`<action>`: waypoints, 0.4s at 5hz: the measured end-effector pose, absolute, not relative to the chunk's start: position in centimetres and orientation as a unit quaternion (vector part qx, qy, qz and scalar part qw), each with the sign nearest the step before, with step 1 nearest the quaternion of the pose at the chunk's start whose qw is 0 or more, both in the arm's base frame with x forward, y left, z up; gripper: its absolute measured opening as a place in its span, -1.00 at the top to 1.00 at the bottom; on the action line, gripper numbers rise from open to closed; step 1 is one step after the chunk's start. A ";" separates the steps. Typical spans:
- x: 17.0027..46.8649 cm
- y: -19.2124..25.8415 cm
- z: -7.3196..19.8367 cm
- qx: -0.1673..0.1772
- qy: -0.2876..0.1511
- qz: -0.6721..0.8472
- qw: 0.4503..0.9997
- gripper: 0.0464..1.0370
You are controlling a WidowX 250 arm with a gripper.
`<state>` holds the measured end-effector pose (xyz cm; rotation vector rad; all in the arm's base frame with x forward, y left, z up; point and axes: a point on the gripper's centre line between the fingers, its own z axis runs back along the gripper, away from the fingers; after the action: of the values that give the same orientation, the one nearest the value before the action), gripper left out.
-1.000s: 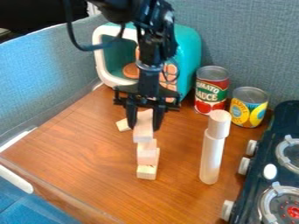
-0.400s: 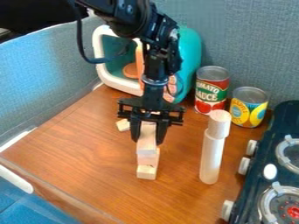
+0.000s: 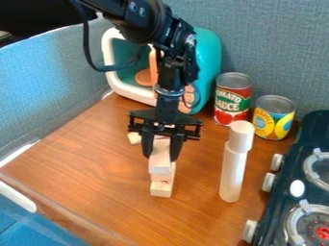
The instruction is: Move the rectangular on top of the lower tower
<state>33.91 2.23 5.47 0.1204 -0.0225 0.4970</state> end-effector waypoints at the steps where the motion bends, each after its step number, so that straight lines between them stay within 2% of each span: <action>1: 33.8 2.1 5.5 0.069 -0.009 0.239 0.969 -0.67; 2: 33.8 2.1 5.5 0.068 -0.008 0.240 0.968 -0.94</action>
<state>33.77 2.06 5.45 0.1382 -0.0162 0.4861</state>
